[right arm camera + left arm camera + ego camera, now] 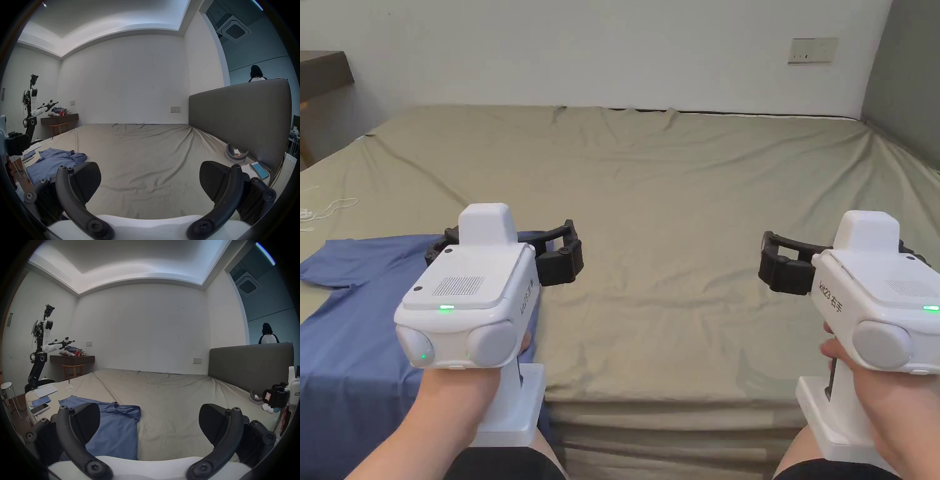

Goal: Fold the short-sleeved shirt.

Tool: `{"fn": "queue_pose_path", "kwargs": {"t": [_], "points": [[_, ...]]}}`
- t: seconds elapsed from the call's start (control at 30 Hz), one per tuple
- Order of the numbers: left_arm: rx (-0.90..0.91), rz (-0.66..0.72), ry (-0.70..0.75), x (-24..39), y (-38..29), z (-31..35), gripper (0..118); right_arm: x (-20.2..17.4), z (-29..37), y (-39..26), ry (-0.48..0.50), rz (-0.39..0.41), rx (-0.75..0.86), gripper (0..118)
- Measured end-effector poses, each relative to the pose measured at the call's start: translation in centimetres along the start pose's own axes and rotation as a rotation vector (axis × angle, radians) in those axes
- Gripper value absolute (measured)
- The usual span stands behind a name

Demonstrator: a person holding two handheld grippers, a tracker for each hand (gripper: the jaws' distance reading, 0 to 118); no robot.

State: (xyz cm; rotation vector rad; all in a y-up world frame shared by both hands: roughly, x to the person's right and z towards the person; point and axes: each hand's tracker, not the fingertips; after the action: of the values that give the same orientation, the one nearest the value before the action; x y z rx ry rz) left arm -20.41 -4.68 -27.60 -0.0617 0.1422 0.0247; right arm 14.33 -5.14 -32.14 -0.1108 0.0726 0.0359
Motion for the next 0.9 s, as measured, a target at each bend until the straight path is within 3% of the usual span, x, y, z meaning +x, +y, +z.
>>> {"fn": "queue_pose_path", "kwargs": {"t": [0.2, 0.23, 0.3, 0.33, 0.37, 0.4, 0.47, 0.5, 0.53, 0.57, 0.6, 0.63, 0.7, 0.73, 0.77, 0.83, 0.87, 0.9], "points": [[-0.006, -0.004, 0.005, 0.0, 0.0, -0.1, 118, -0.1, 0.1, 0.0, -0.002, 0.003, 0.0, 118], [0.004, -0.074, 0.031, 0.3, 0.1, 0.0, 118, -0.3, 0.1, 0.0, -0.008, 0.013, -0.006, 118], [0.034, -0.409, 0.137, 2.4, -0.4, -0.1, 118, -1.6, 0.3, 0.2, -0.062, 0.249, 0.018, 118], [0.083, -0.646, 0.193, 3.7, -1.7, -0.1, 118, -3.0, 0.5, -0.1, -0.093, 0.497, 0.089, 118], [0.144, -0.913, 0.231, 4.8, -3.6, -0.1, 118, -4.9, 1.0, -0.8, -0.108, 0.829, 0.22, 118], [0.187, -1.146, 0.227, 5.4, -5.5, -0.1, 117, -6.5, 1.0, -2.4, -0.063, 1.111, 0.287, 118], [0.279, -1.606, 0.184, 5.4, -9.5, 0.1, 117, -7.5, 0.8, -6.7, -0.088, 1.597, 0.303, 118], [0.283, -1.717, 0.162, 5.3, -10.8, 0.2, 117, -7.5, 0.7, -8.3, -0.07, 1.769, 0.292, 118], [0.23, -1.727, 0.103, 5.5, -11.2, 0.6, 117, -7.4, 0.5, -9.7, -0.037, 1.885, 0.257, 118], [0.206, -1.667, 0.053, 5.8, -11.3, 0.9, 116, -7.4, 0.3, -10.4, -0.015, 1.935, 0.195, 118], [0.18, -1.588, 0.023, 6.1, -10.9, 0.9, 116, -7.5, 0.3, -10.0, 0.025, 1.846, 0.128, 118], [0.148, -1.47, 0.017, 6.2, -10.0, 0.9, 116, -7.5, 0.2, -9.1, 0.059, 1.704, 0.092, 118], [0.055, -1.087, 0.05, 6.0, -6.4, 0.3, 116, -6.3, -0.2, -5.0, 0.054, 1.227, 0.07, 118], [-0.036, -0.755, 0.065, 5.1, -3.5, -0.3, 116, -5.0, -0.6, -2.6, 0.045, 0.959, 0.029, 118], [-0.114, -0.411, 0.074, 3.3, -0.7, -0.8, 116, -2.8, -0.8, -0.3, 0.043, 0.623, -0.005, 118], [-0.149, 0.133, 0.037, -1.2, 2.0, -1.3, 118, 2.0, -0.3, 2.2, 0.075, 0.001, -0.013, 118], [-0.137, 0.269, 0.026, -2.7, 1.9, -1.4, 118, 4.4, -0.1, 1.8, 0.096, -0.347, -0.003, 118], [-0.123, 0.28, 0.042, -3.2, 2.0, -1.4, 118, 5.6, -0.2, 1.1, 0.045, -0.569, -0.096, 118]]}}
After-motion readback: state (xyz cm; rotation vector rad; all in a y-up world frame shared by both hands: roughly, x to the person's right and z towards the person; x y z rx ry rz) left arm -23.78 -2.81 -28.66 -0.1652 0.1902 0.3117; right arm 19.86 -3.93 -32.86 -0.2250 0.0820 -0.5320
